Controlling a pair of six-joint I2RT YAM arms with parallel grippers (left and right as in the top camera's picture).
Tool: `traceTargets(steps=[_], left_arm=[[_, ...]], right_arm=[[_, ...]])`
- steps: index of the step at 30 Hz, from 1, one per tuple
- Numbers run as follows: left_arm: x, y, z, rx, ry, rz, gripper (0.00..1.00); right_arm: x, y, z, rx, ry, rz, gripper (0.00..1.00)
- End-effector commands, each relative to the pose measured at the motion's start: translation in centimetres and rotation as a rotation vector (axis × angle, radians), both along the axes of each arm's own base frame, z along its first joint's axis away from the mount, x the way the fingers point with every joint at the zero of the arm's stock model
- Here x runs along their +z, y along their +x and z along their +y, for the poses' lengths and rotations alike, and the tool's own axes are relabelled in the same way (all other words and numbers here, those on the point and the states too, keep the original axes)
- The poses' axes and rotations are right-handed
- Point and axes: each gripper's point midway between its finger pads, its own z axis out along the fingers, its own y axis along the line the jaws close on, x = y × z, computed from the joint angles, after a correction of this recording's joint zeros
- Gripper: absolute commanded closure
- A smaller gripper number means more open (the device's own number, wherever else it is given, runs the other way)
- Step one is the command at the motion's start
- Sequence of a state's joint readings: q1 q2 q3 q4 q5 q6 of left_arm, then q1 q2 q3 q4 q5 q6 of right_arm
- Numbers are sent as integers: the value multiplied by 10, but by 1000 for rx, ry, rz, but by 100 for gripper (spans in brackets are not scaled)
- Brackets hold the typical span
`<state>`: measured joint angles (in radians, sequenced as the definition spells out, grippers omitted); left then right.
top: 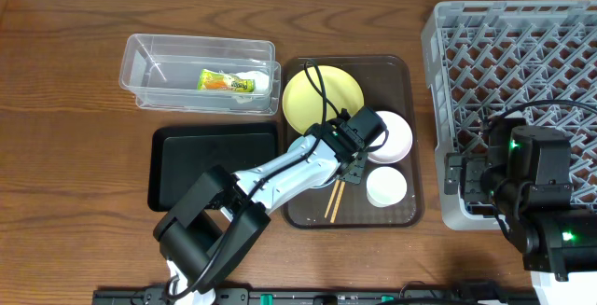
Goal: Sort waste into correct bins and load items into the dishwasher rack
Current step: 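Reach the left gripper to the blue rice bowl and grasp its rim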
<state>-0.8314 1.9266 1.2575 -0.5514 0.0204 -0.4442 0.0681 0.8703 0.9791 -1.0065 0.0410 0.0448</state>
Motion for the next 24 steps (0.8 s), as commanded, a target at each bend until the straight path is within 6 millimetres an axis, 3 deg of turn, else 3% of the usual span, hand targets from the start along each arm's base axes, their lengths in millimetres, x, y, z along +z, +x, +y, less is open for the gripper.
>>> traceTargets(steps=[1,17,24], left_arm=[[-6,-1,2,0,17,8,54],[-8,-2,4,0,21,11,75],[-9,-3,4,0,23,13,79]], right_arm=[[7,1,2,3,6,-19,1],[6,1,2,3,7,-14,1],[6,0,2,3,6,-12,1]])
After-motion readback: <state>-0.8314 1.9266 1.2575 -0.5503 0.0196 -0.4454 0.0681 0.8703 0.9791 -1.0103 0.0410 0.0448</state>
